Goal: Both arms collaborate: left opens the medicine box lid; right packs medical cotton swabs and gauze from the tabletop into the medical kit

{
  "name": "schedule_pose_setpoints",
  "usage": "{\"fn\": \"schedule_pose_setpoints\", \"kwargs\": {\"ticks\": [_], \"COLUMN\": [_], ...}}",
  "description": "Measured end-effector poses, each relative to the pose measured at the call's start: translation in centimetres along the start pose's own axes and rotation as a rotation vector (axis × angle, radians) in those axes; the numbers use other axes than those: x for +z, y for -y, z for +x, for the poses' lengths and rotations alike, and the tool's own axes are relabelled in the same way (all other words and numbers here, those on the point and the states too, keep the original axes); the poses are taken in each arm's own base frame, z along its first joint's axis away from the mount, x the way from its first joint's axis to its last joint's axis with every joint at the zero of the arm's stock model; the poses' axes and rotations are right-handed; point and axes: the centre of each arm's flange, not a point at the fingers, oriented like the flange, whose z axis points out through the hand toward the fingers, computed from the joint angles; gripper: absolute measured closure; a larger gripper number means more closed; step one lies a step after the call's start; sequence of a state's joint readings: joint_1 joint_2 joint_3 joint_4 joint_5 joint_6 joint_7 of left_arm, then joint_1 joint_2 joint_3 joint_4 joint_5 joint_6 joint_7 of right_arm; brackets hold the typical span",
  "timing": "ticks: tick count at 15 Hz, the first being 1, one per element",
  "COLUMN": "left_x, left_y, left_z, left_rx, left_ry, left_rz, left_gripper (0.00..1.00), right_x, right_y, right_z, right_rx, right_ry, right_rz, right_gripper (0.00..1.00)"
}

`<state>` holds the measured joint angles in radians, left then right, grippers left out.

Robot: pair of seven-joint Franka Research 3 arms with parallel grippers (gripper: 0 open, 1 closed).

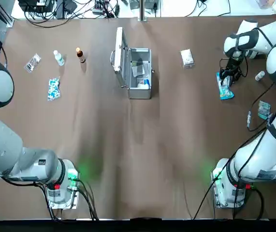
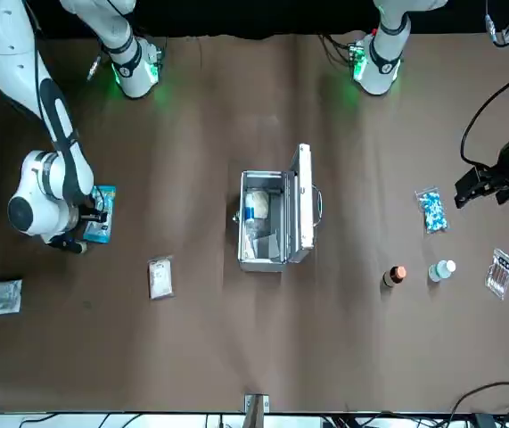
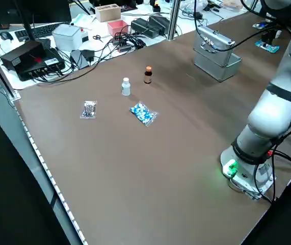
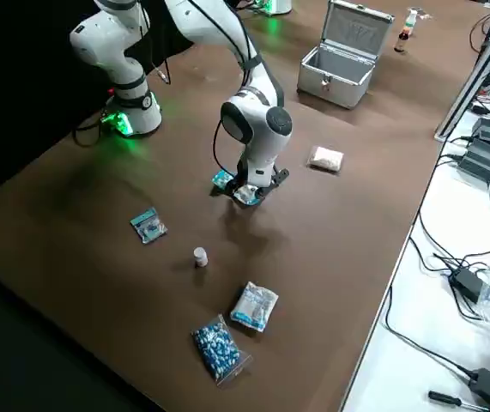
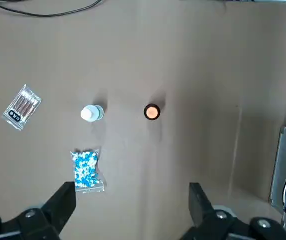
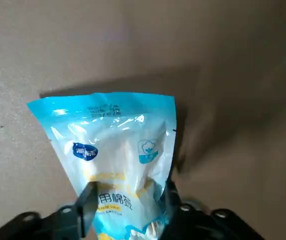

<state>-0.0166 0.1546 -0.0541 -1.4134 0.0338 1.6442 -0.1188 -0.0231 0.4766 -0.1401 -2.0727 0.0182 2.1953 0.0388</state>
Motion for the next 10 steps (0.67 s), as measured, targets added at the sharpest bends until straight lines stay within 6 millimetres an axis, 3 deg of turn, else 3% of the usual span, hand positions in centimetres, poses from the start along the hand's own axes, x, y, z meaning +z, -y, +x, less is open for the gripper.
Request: {"fn": "schedule_pose_setpoints", "kwargs": {"ticks": [2, 4, 5, 7, 9, 10], "left_x": [0.02, 0.03, 0.03, 0.05, 0.04, 0.05], "left_y": [-0.05, -0.04, -0.04, -0.04, -0.02, -0.02], "left_z": [0.0, 0.01, 0.01, 0.01, 0.01, 0.02], "left_rx": [0.001, 0.001, 0.001, 0.001, 0.0, 0.0], "left_ry": [0.0, 0.0, 0.001, 0.001, 0.001, 0.001], "left_rz": [0.0, 0.0, 0.0, 0.0, 0.0, 0.0], "left_gripper": [0.0, 0.0, 0.0, 0.0, 0.0, 0.0], "right_x": [0.0, -0.01, -0.01, -0.03, -0.06, -0.14], "right_y": [0.0, 0.0, 0.0, 0.01, 0.02, 0.07], "right_z": [0.0, 0.01, 0.01, 0.01, 0.0, -0.02], "right_rx": [0.0, 0.0, 0.0, 0.0, 0.001, 0.01], "right_ry": [0.0, 0.0, 0.0, 0.001, 0.002, 0.005], "right_rz": [0.0, 0.0, 0.0, 0.0, 0.0, 0.0], "right_gripper": [0.43, 0.6, 0.6, 0.73, 0.75, 0.82]}}
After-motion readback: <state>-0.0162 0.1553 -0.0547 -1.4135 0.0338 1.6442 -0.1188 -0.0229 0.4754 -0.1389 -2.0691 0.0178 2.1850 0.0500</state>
